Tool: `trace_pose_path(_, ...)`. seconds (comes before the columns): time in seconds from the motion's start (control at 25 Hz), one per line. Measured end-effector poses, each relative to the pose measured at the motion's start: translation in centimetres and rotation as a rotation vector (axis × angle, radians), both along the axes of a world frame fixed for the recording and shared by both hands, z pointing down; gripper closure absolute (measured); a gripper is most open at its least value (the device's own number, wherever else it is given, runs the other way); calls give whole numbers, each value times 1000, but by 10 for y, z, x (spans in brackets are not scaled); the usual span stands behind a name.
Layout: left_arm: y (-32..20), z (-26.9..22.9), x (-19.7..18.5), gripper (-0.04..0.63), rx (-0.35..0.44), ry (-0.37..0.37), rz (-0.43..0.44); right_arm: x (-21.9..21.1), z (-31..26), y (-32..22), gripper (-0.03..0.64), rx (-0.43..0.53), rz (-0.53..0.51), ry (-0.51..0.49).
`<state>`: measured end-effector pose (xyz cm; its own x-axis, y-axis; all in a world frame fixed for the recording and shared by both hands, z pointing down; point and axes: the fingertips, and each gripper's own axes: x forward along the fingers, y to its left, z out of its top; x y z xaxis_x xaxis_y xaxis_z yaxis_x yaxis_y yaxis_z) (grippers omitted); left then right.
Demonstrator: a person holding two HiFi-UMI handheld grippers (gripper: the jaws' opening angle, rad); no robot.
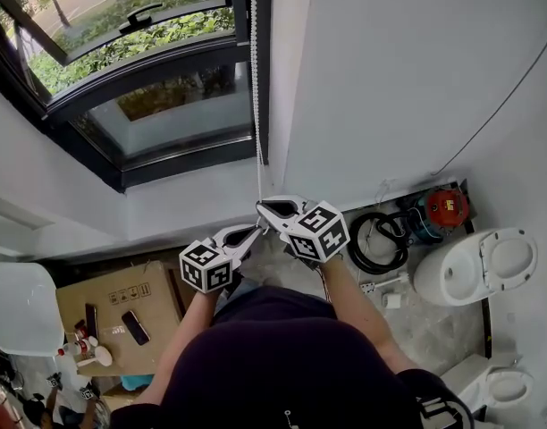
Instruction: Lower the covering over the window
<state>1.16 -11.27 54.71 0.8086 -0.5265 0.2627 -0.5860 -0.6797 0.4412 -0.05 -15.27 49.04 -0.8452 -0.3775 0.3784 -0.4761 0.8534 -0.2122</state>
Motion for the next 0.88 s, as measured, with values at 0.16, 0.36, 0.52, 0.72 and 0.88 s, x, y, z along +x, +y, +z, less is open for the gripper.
trace_pose_path(0.16, 1, -2, -1, 581, 7, 3, -8, 2, 20, 4, 604, -24, -3, 62)
trace_pose_path(0.36, 2, -4, -4, 581, 14, 11, -20, 3, 42, 11, 604, -59, -13, 113)
trace_pose_path(0.52, 2, -5, -6, 581, 15, 15, -29, 3, 54, 14, 604, -82, -20, 140)
trace_pose_path(0.72, 3, -7, -5, 581, 20, 22, -36, 2, 71, 23, 604, -116, -38, 187)
trace_pose_path(0.88, 4, -9, -5, 581, 26, 23, -39, 0, 89, 35, 604, -149, -54, 210)
